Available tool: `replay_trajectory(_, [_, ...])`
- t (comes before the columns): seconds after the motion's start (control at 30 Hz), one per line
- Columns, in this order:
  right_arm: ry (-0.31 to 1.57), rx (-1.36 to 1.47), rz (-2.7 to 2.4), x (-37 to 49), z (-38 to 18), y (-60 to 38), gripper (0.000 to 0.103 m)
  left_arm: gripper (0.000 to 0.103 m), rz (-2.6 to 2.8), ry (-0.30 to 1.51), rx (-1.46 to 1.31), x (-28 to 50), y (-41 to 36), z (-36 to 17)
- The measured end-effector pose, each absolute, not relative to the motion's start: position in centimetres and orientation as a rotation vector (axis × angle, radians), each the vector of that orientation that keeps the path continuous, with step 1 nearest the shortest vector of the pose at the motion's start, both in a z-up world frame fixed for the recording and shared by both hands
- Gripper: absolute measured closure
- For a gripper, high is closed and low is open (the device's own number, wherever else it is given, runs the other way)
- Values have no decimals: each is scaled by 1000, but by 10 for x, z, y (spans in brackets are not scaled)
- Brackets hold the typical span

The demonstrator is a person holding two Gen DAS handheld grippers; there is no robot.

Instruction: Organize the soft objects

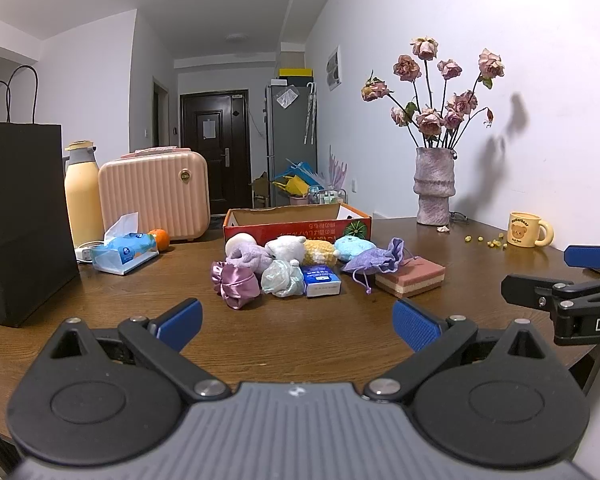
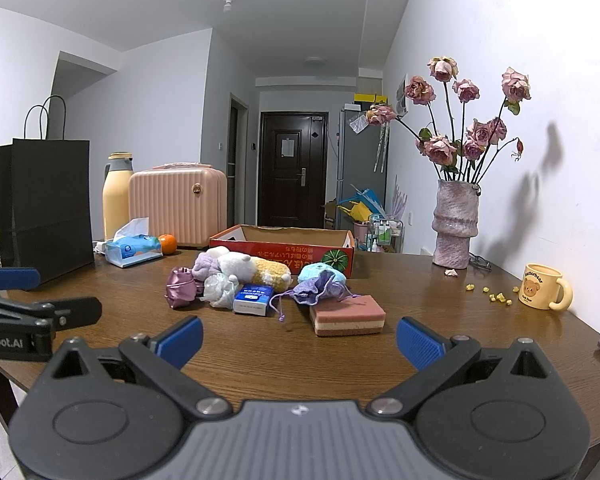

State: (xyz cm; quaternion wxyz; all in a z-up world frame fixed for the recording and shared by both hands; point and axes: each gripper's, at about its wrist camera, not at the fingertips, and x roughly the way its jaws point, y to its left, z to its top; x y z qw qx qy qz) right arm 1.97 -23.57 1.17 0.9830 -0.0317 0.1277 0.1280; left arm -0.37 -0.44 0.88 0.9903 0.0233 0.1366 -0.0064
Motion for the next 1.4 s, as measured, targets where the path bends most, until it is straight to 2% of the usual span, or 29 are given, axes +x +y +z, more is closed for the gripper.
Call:
replay_trajectory(0.4, [258, -68, 254, 26, 13, -237, 0, 0, -12, 265, 36, -1, -5, 22])
replay_trajectory(1.4, [348, -66, 254, 119, 5, -230, 0, 0, 3, 339, 10, 84, 7, 4])
